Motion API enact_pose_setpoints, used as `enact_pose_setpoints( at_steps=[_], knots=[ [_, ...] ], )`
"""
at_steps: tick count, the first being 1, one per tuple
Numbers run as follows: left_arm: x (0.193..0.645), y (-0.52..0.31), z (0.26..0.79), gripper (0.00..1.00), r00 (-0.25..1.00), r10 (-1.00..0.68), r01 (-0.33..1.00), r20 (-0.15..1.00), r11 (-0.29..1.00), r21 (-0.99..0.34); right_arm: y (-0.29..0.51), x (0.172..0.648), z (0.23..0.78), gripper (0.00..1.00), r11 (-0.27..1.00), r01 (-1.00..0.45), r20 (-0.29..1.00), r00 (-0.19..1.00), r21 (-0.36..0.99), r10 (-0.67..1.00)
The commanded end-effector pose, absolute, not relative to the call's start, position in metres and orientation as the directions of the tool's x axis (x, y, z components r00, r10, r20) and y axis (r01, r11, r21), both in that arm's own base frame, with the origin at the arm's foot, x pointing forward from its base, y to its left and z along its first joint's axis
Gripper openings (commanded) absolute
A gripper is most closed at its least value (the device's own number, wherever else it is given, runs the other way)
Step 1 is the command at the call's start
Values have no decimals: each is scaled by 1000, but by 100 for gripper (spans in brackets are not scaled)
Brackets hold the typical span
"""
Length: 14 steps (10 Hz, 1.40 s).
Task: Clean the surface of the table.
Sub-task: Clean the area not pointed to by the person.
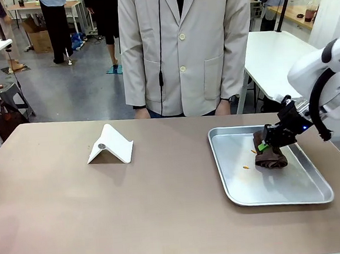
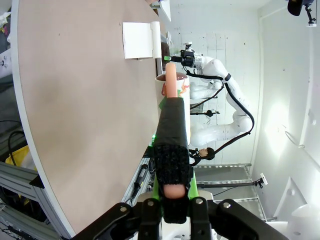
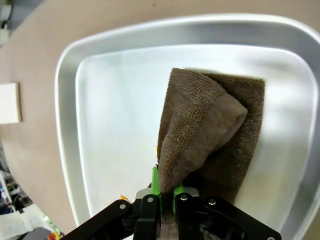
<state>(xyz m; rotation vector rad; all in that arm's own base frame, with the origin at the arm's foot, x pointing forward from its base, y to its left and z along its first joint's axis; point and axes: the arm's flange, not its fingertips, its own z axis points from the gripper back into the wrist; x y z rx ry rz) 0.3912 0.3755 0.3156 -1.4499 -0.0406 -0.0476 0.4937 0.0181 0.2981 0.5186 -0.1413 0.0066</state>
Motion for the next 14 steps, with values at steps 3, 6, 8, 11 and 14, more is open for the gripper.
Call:
enact_pose_setpoints(
  at_steps=[3,6,8,11,14],
  knots=[
    [386,373,322,21,997,2,75,75,108,-991,51,502,292,9,822,-144,176,983,551,55],
    [386,373,322,21,997,2,75,75,108,-991,88,506,287,9,792,-217,178,974,571,139],
    [386,373,322,21,997,2,75,75,108,-991,110,507,282,9,781,-251,167,968,572,189],
    [386,373,322,21,997,2,75,75,108,-991,126,505,281,9,771,-283,171,959,570,225],
    [386,373,322,21,997,2,75,75,108,-991,115,505,286,9,776,-272,171,962,570,211]
  ],
)
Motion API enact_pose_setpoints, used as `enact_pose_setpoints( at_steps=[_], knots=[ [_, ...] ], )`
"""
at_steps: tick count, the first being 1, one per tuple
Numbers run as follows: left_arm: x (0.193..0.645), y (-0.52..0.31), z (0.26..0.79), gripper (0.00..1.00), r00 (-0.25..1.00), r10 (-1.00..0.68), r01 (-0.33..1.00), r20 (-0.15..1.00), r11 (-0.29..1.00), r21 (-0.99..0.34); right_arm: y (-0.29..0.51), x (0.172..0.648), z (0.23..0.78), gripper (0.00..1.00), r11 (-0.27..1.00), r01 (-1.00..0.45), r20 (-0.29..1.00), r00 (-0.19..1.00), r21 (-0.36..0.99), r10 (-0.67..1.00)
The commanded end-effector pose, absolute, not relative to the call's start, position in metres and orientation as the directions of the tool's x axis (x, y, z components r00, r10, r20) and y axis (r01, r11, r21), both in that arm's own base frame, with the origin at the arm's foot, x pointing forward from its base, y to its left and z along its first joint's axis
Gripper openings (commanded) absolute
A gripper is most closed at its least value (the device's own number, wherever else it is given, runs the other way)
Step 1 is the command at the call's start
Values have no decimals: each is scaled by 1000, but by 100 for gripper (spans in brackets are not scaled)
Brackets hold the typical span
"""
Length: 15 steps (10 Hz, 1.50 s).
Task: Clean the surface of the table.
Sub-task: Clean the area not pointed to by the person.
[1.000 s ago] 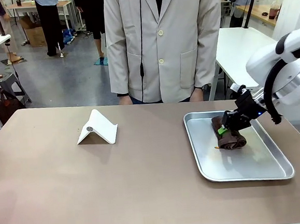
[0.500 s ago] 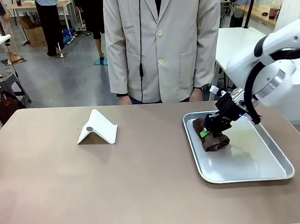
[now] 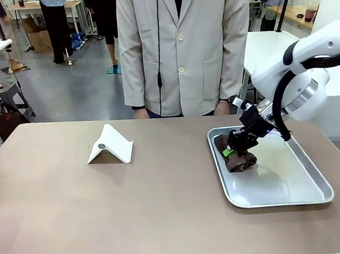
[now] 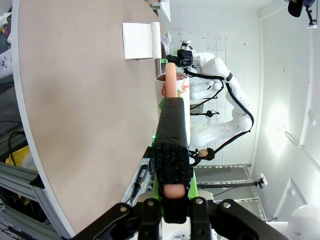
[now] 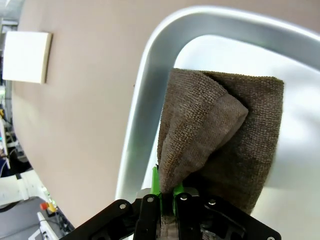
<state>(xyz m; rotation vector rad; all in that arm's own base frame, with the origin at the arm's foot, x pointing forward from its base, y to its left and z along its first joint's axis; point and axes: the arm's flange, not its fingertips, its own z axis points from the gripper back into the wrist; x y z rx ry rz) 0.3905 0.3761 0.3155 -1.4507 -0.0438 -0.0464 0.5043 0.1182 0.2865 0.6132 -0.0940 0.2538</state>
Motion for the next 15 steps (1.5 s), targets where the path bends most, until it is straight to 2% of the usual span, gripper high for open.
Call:
enact_pose_setpoints(
  at_steps=[1,6,10,13,15],
  knots=[
    [386,373,322,21,997,2,75,75,108,-991,106,506,286,9,790,-257,168,966,557,195],
    [386,373,322,21,997,2,75,75,108,-991,43,497,294,9,833,-133,153,986,536,59],
    [386,373,322,21,997,2,75,75,108,-991,-8,479,307,9,786,-61,165,985,615,-54],
    [386,373,322,21,997,2,75,75,108,-991,-35,461,324,9,630,-81,205,971,772,-127],
    [386,373,322,21,997,2,75,75,108,-991,-51,440,342,9,427,-108,198,965,898,-172]
  ],
)
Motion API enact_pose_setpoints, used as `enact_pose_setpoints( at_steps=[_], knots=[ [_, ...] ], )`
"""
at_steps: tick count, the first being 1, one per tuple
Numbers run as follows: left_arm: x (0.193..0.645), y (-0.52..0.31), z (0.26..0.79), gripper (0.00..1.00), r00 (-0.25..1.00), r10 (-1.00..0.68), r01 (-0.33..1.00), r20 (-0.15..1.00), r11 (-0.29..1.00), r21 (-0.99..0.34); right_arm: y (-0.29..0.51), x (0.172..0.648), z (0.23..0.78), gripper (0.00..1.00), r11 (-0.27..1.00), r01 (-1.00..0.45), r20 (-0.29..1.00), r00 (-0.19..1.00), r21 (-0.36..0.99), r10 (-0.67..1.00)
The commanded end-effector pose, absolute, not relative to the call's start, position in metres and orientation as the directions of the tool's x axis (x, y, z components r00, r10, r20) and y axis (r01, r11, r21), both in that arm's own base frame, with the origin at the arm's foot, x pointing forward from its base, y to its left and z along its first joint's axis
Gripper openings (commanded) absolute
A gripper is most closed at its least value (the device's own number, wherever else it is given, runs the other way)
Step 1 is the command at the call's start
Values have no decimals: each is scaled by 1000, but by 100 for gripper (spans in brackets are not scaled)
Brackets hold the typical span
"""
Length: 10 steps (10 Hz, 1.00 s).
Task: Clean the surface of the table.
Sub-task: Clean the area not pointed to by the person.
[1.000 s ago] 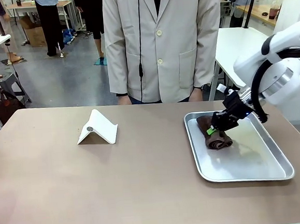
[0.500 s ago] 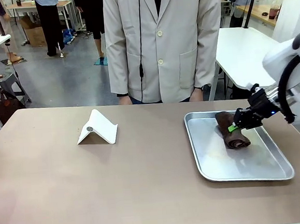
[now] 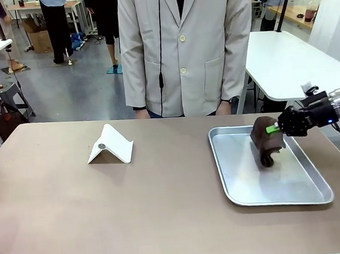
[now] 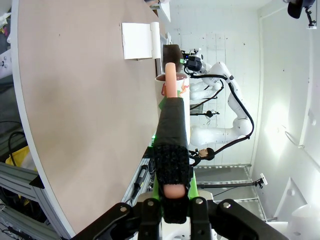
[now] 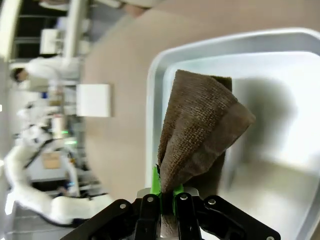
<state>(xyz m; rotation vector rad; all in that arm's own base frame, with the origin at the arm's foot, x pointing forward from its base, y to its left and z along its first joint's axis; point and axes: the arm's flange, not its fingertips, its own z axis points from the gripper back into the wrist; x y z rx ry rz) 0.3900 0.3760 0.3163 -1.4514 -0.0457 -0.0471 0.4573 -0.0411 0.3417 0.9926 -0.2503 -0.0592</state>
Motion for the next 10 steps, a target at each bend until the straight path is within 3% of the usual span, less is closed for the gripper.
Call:
enact_pose_setpoints(
  at_steps=[1,5,7,10],
  knots=[
    [386,373,322,21,997,2,75,75,108,-991,-57,431,350,9,315,-115,179,967,942,-181],
    [386,373,322,21,997,2,75,75,108,-991,-72,398,376,9,-37,-116,114,992,993,-56],
    [386,373,322,21,997,2,75,75,108,-991,-84,371,383,9,-50,-71,73,996,996,43],
    [386,373,322,21,997,2,75,75,108,-991,-101,353,379,9,-49,-106,106,994,993,-4]
  ],
)
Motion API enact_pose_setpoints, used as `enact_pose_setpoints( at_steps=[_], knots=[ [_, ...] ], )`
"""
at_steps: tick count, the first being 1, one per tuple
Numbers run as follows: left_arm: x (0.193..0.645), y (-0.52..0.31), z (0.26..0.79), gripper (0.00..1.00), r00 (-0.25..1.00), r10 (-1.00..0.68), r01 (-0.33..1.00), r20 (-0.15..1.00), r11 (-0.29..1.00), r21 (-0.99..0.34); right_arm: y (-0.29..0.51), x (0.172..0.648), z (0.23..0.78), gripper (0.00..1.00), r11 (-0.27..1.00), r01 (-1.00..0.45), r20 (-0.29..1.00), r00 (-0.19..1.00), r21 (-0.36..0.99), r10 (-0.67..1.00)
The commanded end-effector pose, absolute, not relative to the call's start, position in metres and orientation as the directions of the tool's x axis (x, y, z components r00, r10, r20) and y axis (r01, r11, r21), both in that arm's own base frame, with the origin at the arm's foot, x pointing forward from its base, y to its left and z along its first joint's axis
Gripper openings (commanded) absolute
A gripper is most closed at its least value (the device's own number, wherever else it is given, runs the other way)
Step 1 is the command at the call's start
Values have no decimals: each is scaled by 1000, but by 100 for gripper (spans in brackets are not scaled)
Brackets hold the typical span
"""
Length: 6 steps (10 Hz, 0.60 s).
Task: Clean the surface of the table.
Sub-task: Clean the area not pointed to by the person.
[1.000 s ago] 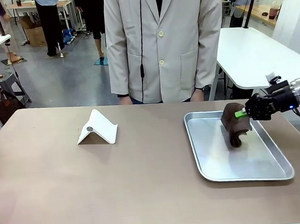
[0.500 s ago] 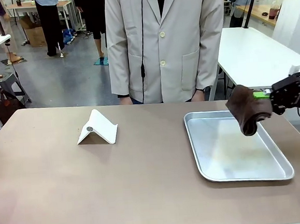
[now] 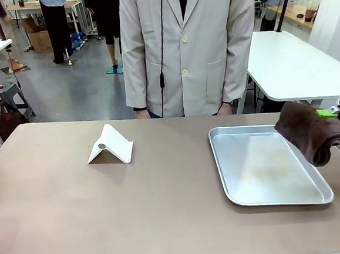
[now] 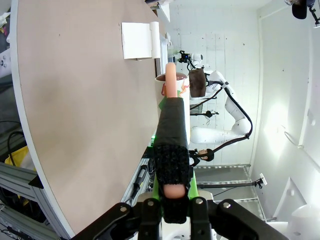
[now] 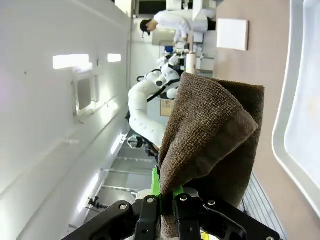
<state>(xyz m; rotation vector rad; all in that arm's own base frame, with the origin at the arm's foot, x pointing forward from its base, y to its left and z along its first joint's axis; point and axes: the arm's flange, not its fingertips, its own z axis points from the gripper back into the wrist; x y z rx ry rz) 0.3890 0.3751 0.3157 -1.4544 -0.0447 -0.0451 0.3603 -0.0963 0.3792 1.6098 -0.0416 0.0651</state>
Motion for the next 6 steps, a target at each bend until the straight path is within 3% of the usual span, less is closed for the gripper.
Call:
enact_pose_setpoints(
  at_steps=[1,6],
  knots=[
    [386,373,322,21,997,2,75,75,108,-991,-105,351,377,9,-66,-116,116,993,991,-14],
    [386,373,322,21,997,2,75,75,108,-991,-104,351,378,9,-57,-124,125,992,991,11]
  ],
)
